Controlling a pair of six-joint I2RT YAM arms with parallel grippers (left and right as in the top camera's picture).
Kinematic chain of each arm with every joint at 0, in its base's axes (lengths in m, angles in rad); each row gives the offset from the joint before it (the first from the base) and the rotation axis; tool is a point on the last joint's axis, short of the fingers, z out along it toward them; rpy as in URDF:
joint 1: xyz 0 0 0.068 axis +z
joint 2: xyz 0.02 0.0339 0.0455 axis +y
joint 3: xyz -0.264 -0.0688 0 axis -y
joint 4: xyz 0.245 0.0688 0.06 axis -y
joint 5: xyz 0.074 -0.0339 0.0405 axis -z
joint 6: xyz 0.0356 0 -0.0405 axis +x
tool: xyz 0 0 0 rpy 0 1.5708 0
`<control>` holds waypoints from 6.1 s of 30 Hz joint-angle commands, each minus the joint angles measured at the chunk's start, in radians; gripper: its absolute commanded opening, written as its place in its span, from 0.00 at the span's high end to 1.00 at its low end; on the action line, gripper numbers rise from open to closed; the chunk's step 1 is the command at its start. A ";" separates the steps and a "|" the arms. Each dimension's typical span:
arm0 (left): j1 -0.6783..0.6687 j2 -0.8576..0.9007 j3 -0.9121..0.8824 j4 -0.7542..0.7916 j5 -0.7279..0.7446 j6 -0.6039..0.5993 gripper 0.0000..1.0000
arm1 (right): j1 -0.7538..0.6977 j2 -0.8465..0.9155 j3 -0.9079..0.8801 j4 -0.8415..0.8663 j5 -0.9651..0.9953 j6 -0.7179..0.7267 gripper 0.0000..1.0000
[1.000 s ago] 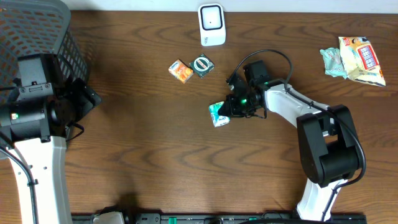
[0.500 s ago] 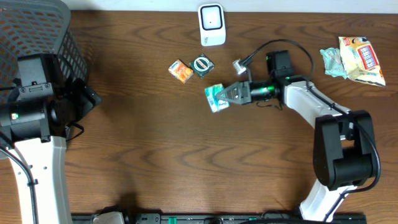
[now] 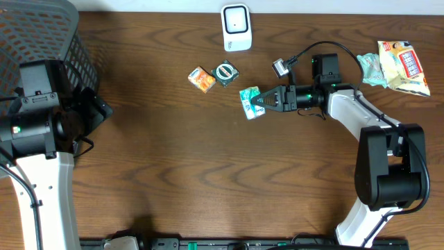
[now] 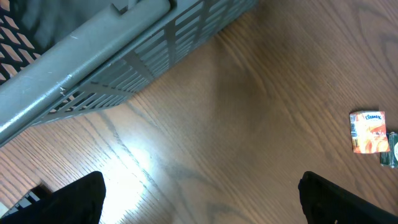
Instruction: Scan the item barcode
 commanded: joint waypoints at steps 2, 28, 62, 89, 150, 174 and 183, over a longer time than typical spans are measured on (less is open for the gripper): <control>0.003 0.000 0.002 -0.001 -0.003 -0.009 0.02 | 0.003 -0.023 -0.003 0.003 -0.043 0.009 0.99; 0.003 0.000 0.002 -0.001 -0.003 -0.009 0.03 | 0.007 -0.023 -0.003 0.003 -0.042 0.055 0.99; 0.003 0.000 0.002 -0.001 -0.003 -0.009 0.02 | 0.032 -0.023 -0.003 0.006 0.026 0.055 0.99; 0.003 0.000 0.002 -0.001 -0.003 -0.009 0.03 | 0.098 -0.023 -0.003 0.000 0.282 0.116 0.99; 0.003 0.000 0.002 -0.001 -0.003 -0.009 0.02 | 0.363 0.580 1.009 0.192 1.889 -1.003 0.99; 0.003 0.000 0.002 -0.001 -0.003 -0.009 0.02 | 0.285 0.443 1.011 0.019 2.143 -0.768 0.99; 0.003 0.000 0.002 -0.001 -0.003 -0.009 0.03 | 0.058 0.348 1.011 -0.394 2.049 -0.403 0.99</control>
